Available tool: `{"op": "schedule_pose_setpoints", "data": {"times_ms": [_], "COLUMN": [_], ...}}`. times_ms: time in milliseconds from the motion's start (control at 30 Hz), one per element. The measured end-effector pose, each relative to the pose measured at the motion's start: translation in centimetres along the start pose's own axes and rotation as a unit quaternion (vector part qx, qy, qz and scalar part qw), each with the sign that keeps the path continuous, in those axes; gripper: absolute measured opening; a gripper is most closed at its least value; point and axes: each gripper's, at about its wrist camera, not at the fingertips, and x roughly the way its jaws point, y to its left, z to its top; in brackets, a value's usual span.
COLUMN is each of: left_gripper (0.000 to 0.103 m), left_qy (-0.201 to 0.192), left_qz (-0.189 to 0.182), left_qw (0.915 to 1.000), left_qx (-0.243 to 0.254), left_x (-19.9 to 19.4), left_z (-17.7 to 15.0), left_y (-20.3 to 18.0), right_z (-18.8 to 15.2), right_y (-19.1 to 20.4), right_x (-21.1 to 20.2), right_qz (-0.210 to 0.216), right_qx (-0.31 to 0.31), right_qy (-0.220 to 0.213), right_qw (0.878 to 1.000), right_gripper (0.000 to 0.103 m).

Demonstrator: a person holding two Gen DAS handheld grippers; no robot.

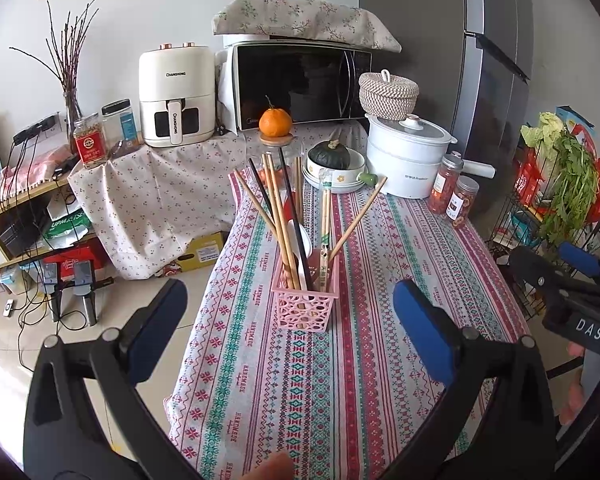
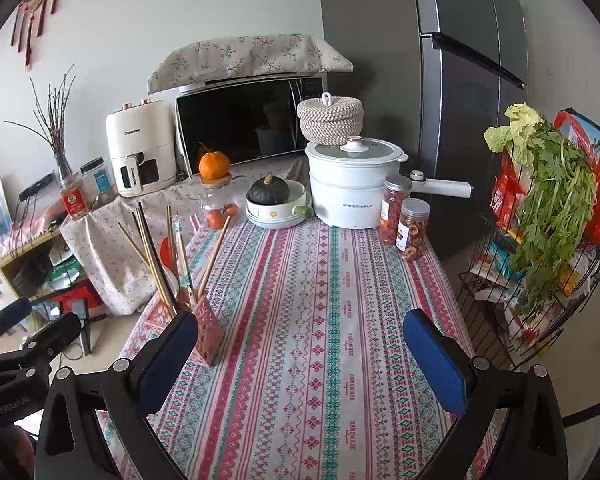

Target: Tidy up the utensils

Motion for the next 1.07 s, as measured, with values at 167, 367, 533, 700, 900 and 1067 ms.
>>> {"op": "schedule_pose_setpoints", "data": {"times_ms": [167, 367, 533, 700, 900, 1067], "left_gripper": [0.102, 0.102, 0.102, 0.102, 0.102, 0.102], "left_qy": [0.002, 0.007, 0.01, 0.012, 0.014, 0.003], "left_qz": [-0.002, -0.003, -0.005, -0.006, -0.007, -0.027], "left_qw": [1.0, 1.0, 0.9999, 0.9999, 0.9998, 0.9996], "left_qx": [0.003, 0.004, 0.006, 0.006, 0.007, 0.012], "left_x": [0.0, 0.2, 0.4, 0.4, 0.5, 0.8], "left_z": [-0.1, 0.0, 0.0, 0.0, -0.1, -0.1], "left_y": [-0.3, -0.5, -0.7, -0.8, -1.0, -0.9], "right_z": [0.0, 0.1, 0.1, 0.0, 0.0, -0.2], "right_y": [-0.1, -0.1, -0.1, -0.1, -0.1, -0.1], "right_x": [0.0, 0.0, 0.0, -0.1, -0.1, 0.3], "right_qz": [-0.001, -0.001, 0.0, -0.001, -0.003, -0.008], "right_qx": [0.002, 0.003, 0.002, 0.004, 0.004, 0.006], "right_qy": [0.0, -0.001, 0.0, -0.001, 0.001, 0.002], "right_qw": [1.0, 1.0, 1.0, 1.0, 1.0, 1.0], "right_gripper": [0.103, 0.103, 0.103, 0.103, 0.103, 0.103]}}
